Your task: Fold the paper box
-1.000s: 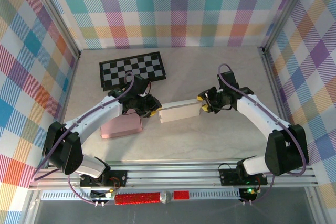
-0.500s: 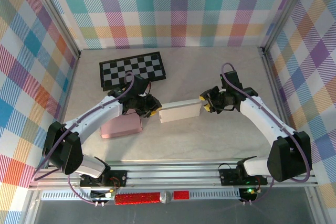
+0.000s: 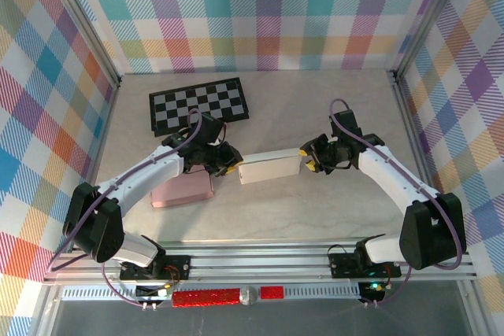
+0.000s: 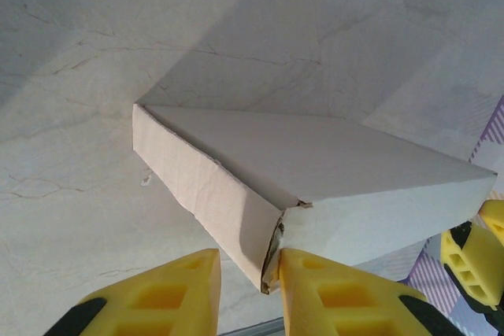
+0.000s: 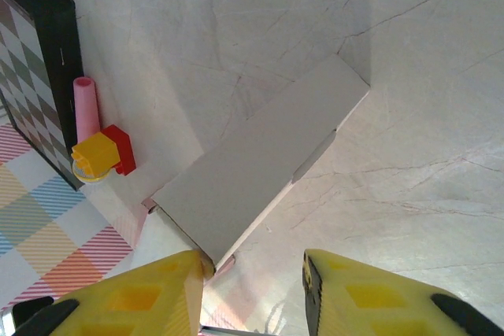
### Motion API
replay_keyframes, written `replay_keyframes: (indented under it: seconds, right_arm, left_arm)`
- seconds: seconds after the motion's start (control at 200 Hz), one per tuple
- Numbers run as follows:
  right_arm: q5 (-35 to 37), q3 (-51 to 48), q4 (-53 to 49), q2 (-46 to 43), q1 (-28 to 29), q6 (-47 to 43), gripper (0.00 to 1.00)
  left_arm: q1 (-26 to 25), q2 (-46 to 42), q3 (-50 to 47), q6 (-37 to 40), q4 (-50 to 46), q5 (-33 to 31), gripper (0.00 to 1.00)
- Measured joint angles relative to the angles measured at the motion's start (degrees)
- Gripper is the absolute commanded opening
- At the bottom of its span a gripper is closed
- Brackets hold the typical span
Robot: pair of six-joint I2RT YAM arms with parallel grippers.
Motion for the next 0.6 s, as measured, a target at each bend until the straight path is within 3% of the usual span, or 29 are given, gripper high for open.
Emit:
replay_keyframes:
  seconds: [0.375, 0.6]
  right_arm:
    - [-0.2, 1.2, -1.2, 0.6, 0.0, -2.2, 0.35]
    - [-0.4, 2.6, -5.6, 0.7, 0.0, -6.4, 0.34]
  left_arm:
    - [0.0, -1.4, -2.0, 0.6, 2.4, 0.0, 0.23]
    - [-1.8, -1.8, -1.1, 4.8, 0.2, -1.8, 0.23]
